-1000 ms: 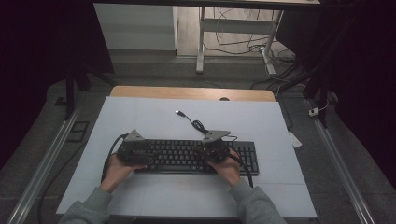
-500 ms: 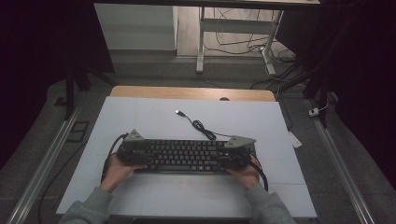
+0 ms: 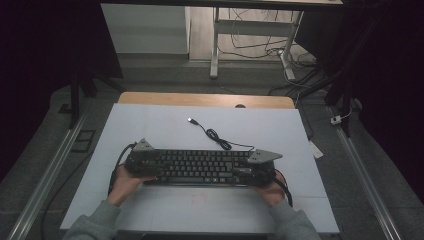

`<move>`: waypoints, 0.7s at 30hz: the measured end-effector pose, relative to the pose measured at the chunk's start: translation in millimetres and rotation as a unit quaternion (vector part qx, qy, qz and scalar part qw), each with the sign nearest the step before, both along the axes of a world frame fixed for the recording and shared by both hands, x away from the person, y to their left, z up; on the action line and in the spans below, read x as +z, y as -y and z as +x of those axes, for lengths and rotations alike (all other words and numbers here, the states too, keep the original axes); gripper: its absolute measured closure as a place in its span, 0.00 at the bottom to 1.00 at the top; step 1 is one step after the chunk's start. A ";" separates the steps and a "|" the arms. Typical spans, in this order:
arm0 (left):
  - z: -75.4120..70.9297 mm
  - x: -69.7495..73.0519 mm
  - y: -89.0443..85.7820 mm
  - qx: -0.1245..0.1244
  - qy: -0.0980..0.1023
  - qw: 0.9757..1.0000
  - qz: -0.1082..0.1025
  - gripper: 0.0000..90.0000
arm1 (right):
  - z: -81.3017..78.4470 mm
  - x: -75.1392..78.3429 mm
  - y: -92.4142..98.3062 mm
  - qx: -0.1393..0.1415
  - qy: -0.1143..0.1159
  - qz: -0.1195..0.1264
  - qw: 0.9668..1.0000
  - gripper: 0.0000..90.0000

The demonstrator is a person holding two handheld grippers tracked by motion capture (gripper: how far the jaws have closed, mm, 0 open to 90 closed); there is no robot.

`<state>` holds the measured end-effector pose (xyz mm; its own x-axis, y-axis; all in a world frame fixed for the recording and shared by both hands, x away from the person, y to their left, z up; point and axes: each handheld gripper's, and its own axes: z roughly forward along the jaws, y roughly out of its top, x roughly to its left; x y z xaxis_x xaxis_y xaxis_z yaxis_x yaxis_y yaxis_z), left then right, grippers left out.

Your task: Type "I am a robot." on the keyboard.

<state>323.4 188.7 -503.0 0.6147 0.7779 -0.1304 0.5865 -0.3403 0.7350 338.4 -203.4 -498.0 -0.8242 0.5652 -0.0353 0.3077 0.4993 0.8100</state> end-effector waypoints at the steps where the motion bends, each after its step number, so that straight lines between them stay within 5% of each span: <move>1: 0.0 0.1 0.1 0.001 0.001 1.000 0.000 0.40 | 0.0 -0.4 -0.5 0.001 0.001 0.000 1.000 0.57; 13: 0.6 1.2 2.8 -0.001 0.018 1.000 -0.004 0.49 | 1.1 -2.8 -3.1 0.002 -0.003 -0.008 1.000 0.56; 21: 3.6 -0.1 11.0 -0.021 0.023 0.999 -0.007 0.71 | 0.9 -3.3 -4.4 0.002 -0.003 -0.012 1.000 0.56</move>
